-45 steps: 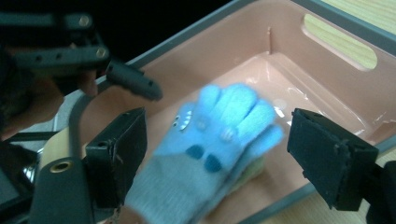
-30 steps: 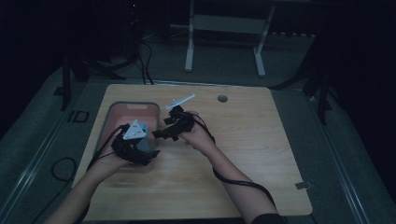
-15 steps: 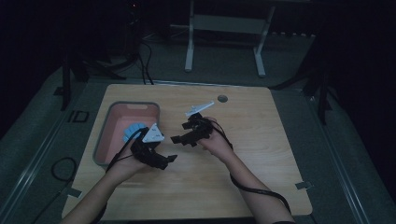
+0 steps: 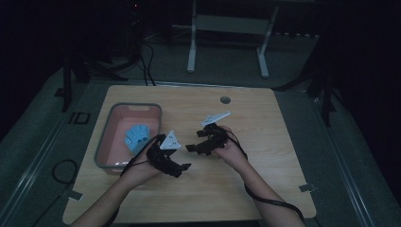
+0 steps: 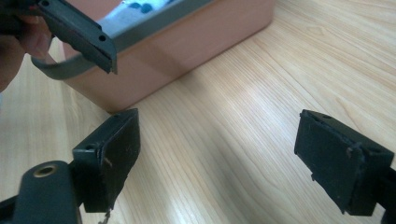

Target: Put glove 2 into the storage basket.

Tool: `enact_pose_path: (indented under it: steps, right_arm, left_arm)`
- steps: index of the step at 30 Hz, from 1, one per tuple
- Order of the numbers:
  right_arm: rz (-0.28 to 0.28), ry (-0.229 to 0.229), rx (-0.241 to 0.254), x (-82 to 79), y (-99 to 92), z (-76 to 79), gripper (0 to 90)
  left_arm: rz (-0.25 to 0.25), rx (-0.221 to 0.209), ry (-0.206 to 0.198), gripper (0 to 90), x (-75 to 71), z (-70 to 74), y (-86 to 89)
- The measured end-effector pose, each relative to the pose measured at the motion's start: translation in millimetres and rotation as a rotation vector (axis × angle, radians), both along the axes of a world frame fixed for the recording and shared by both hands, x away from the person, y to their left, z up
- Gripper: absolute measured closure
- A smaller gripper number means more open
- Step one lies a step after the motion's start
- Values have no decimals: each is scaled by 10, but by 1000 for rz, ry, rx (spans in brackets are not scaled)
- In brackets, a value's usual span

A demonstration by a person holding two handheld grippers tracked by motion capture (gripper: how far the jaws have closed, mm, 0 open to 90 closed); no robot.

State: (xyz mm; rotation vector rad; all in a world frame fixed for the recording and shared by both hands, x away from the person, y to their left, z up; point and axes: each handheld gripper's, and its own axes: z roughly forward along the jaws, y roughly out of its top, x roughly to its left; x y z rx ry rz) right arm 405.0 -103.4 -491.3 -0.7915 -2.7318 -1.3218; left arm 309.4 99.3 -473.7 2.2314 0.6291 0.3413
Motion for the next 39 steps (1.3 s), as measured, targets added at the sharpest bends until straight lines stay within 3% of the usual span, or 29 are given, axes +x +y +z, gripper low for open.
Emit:
enact_pose_path:
  steps: [12,20,28,33,39]
  right_arm:
    - [-28,-12,-23,-76,-356,-205,143]
    - [-10,-22,-64,-167,-495,-357,125]
    - [-33,-56,-55,-269,-644,-469,126]
    - [-44,-52,-39,-326,-756,-524,126]
    - [-47,-48,-55,-401,-876,-604,125]
  left_arm:
    - [-46,0,27,87,-9,-195,-216]
    - [-81,0,45,87,-44,-333,-335]
    - [-121,-6,53,87,-97,-494,-451]
    - [-135,-26,63,88,-116,-577,-484]
    - [-144,-31,68,89,-142,-635,-507]
